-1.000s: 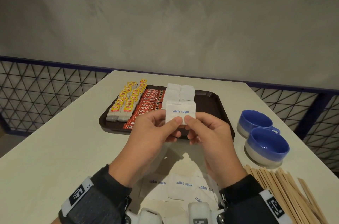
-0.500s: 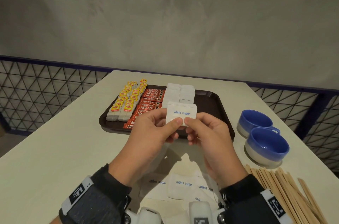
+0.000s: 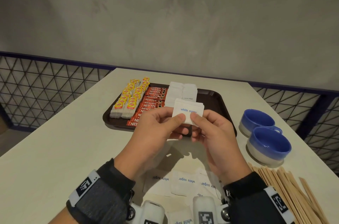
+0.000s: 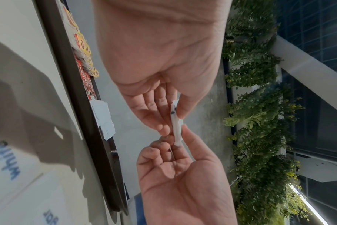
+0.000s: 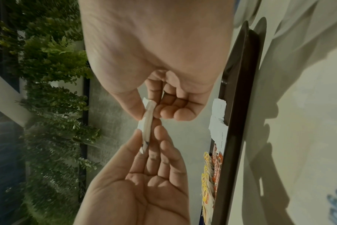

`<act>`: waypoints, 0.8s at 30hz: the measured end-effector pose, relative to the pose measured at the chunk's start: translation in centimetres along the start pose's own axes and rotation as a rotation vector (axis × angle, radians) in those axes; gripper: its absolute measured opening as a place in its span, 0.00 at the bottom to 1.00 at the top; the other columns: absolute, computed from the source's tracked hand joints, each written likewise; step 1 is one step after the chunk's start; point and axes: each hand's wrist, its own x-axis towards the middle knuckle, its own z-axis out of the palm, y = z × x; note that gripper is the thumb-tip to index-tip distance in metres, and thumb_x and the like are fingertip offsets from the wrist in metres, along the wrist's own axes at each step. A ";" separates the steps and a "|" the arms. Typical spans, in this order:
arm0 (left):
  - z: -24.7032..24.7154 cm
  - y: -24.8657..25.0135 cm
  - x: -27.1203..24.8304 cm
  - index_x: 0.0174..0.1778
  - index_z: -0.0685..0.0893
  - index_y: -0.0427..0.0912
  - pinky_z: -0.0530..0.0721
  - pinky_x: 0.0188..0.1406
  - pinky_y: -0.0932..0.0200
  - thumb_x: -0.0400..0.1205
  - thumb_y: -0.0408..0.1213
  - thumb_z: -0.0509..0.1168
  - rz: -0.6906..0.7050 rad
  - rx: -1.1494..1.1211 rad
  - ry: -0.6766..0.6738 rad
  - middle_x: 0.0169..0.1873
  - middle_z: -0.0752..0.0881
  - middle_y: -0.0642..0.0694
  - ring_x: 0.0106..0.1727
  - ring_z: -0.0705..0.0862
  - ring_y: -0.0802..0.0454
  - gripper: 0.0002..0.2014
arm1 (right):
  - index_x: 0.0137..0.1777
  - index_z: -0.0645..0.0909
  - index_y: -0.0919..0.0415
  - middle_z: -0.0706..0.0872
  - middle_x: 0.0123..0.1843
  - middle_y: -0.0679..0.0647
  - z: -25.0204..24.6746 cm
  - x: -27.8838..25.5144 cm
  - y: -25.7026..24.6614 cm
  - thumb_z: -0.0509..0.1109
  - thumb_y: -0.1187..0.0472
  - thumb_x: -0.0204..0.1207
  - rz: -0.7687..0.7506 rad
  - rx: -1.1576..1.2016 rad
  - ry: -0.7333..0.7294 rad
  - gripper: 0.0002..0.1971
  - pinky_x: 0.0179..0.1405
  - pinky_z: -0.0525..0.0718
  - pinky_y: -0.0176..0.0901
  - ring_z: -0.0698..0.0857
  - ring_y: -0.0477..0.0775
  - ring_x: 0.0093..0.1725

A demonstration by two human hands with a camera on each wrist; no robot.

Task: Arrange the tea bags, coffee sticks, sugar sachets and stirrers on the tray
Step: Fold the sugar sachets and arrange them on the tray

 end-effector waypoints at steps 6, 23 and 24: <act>0.1 0.4 -0.2 0.58 0.91 0.41 0.91 0.40 0.57 0.85 0.30 0.70 -0.010 0.053 0.000 0.45 0.96 0.43 0.40 0.92 0.48 0.09 | 0.47 0.90 0.64 0.90 0.50 0.70 -0.3 0.3 -2.2 0.74 0.65 0.80 0.025 -0.164 0.014 0.04 0.36 0.78 0.45 0.79 0.57 0.40; -2.4 2.3 1.4 0.50 0.93 0.43 0.86 0.38 0.53 0.85 0.34 0.70 -0.033 -0.131 0.152 0.44 0.95 0.45 0.39 0.91 0.49 0.06 | 0.53 0.85 0.73 0.89 0.45 0.65 -2.7 20.3 0.4 0.78 0.66 0.78 0.404 -0.984 0.042 0.10 0.40 0.86 0.48 0.85 0.58 0.39; -2.4 2.4 1.4 0.50 0.93 0.43 0.85 0.37 0.54 0.85 0.33 0.70 -0.033 -0.141 0.158 0.44 0.95 0.44 0.38 0.91 0.49 0.06 | 0.54 0.85 0.73 0.89 0.47 0.66 -2.7 20.5 0.5 0.78 0.67 0.78 0.425 -0.974 0.049 0.10 0.43 0.87 0.49 0.85 0.58 0.41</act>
